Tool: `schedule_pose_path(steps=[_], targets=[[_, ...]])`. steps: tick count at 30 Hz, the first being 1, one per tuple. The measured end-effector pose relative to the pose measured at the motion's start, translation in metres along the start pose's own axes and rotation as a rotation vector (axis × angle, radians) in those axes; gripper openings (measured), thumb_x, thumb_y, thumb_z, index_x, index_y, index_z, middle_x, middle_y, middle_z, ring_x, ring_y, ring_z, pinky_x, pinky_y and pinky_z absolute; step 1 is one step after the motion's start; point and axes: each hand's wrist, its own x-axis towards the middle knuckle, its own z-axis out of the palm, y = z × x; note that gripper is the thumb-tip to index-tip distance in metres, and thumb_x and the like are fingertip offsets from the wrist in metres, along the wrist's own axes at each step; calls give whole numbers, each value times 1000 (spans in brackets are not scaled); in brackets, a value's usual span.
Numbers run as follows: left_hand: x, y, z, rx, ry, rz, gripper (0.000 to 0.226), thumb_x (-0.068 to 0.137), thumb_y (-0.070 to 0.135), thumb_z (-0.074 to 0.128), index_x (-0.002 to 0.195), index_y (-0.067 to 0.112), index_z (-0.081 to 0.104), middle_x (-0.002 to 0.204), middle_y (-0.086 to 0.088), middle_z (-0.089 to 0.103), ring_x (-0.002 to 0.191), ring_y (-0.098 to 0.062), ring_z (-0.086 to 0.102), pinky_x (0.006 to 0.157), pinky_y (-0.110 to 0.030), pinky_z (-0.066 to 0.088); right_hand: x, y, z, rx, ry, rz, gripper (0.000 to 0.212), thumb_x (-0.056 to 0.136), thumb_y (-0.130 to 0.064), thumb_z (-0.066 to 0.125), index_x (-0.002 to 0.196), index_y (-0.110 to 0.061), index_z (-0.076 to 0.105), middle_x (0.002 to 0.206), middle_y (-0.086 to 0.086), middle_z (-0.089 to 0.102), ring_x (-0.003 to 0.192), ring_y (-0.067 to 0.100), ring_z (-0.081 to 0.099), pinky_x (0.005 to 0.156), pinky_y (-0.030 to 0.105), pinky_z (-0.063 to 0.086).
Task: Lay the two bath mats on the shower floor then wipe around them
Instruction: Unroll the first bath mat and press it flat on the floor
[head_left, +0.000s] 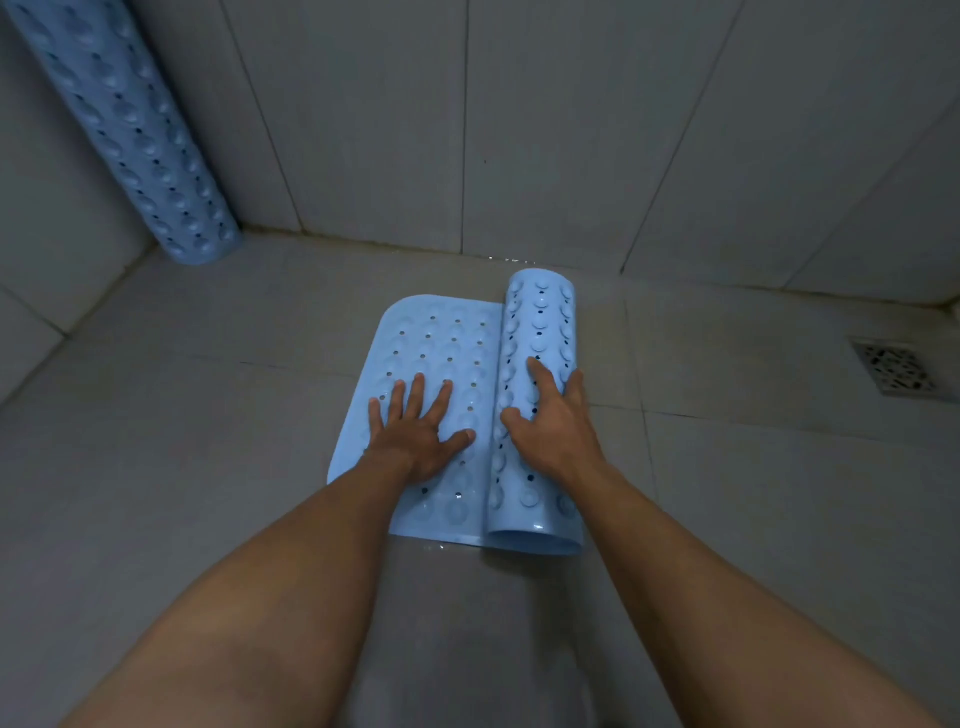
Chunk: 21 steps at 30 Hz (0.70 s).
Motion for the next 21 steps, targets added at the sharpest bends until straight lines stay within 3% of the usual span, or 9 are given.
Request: schedule_pose_path(steps=[6, 9, 11, 13, 16, 21], targets=[[-1, 7, 1, 13, 3, -26, 80, 94, 73, 20, 153, 38, -20, 160, -2, -31, 148, -29, -28, 117, -58, -16, -3, 1, -8, -270, 109, -62, 66, 96, -22, 42, 156, -38, 18, 166, 7, -5, 150, 37, -1, 118, 61, 14], [-1, 9, 3, 22, 0, -47, 79, 95, 72, 19, 152, 38, -22, 160, -2, -33, 147, -31, -29, 116, -60, -16, -1, 7, -14, -347, 81, -83, 55, 98, -38, 42, 151, -33, 31, 166, 6, -1, 150, 38, 2, 117, 60, 17], [-3, 12, 6, 36, 17, -55, 76, 95, 71, 18, 152, 40, -23, 160, -3, -33, 147, -32, -28, 115, -62, -15, 0, 10, -14, -400, 65, -73, 66, 93, -60, 47, 149, -31, 28, 166, 8, -4, 150, 39, -1, 118, 62, 13], [-5, 15, 6, 39, 33, -70, 74, 96, 69, 17, 152, 41, -21, 160, -3, -32, 147, -34, -28, 115, -64, -14, 2, 13, -14, -451, 49, -63, 82, 83, -67, 59, 147, -28, 25, 165, 12, -5, 150, 38, -2, 117, 63, 12], [-6, 23, 6, 22, 32, -115, 77, 94, 72, 16, 153, 40, -20, 160, -4, -33, 145, -38, -30, 114, -66, -13, 6, 15, -15, -425, 44, -57, 86, 79, -57, 72, 144, -26, 25, 164, 16, 0, 150, 39, 4, 115, 62, 20], [-7, 30, 9, -4, 36, -163, 95, 79, 89, 13, 150, 39, -25, 158, -5, -36, 144, -41, -31, 112, -68, -15, 13, 23, -20, -258, 14, -76, 81, 75, -42, 78, 137, -26, 29, 160, 15, 12, 146, 37, 17, 110, 60, 33]])
